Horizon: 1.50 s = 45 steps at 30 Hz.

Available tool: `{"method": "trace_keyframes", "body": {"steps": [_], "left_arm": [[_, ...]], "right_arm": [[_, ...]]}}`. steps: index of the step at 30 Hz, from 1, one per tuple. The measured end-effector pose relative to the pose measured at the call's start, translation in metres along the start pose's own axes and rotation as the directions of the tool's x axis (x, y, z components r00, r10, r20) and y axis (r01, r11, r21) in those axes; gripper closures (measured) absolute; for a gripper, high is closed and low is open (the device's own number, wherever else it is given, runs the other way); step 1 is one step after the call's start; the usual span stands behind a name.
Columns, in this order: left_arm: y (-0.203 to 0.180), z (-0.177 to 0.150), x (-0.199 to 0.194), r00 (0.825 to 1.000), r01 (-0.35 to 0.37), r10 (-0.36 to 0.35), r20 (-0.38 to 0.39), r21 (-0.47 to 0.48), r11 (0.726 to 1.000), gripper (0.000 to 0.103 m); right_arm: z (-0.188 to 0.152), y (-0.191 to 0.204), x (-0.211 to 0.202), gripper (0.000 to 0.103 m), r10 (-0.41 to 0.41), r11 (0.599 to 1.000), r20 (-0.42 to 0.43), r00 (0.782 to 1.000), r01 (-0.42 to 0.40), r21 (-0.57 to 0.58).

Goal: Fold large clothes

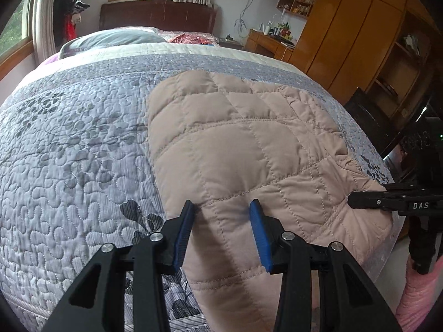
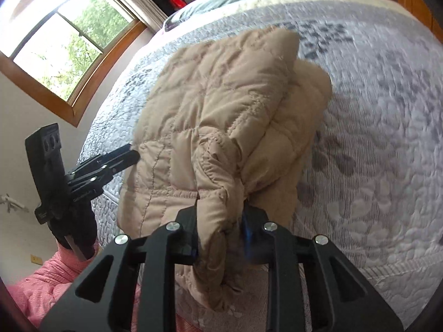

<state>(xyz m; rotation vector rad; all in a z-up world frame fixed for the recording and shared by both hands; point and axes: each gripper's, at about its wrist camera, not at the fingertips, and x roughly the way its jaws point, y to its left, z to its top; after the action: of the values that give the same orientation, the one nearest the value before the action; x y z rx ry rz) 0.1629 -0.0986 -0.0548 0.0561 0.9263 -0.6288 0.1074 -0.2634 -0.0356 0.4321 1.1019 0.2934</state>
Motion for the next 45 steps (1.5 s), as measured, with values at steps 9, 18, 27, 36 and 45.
{"method": "trace_keyframes", "body": {"steps": [9,18,27,36,45], "left_arm": [[-0.003,-0.008,0.02,1.0,-0.003,0.004,-0.025,0.038,0.999,0.059],[0.005,-0.008,0.012,1.0,0.019,-0.019,-0.018,0.007,1.0,0.058],[0.012,0.02,-0.01,0.999,0.021,-0.019,0.048,-0.047,0.999,0.058],[0.0,0.033,0.014,0.999,-0.002,0.003,0.032,-0.035,0.999,0.058],[-0.006,0.038,0.016,0.999,-0.005,0.006,0.044,-0.006,1.0,0.058]], "right_arm": [[-0.024,-0.036,0.029,0.076,0.096,0.992,0.032,0.995,-0.099,0.083],[-0.024,-0.025,0.012,0.044,-0.005,0.998,0.052,0.999,0.003,0.055],[0.02,-0.012,-0.032,0.041,-0.073,0.997,0.161,0.984,0.068,0.039],[0.089,-0.05,0.019,0.044,-0.022,0.991,0.074,0.997,0.012,0.136],[0.087,-0.048,0.001,0.091,0.037,0.993,0.154,0.987,-0.053,0.103]]}}
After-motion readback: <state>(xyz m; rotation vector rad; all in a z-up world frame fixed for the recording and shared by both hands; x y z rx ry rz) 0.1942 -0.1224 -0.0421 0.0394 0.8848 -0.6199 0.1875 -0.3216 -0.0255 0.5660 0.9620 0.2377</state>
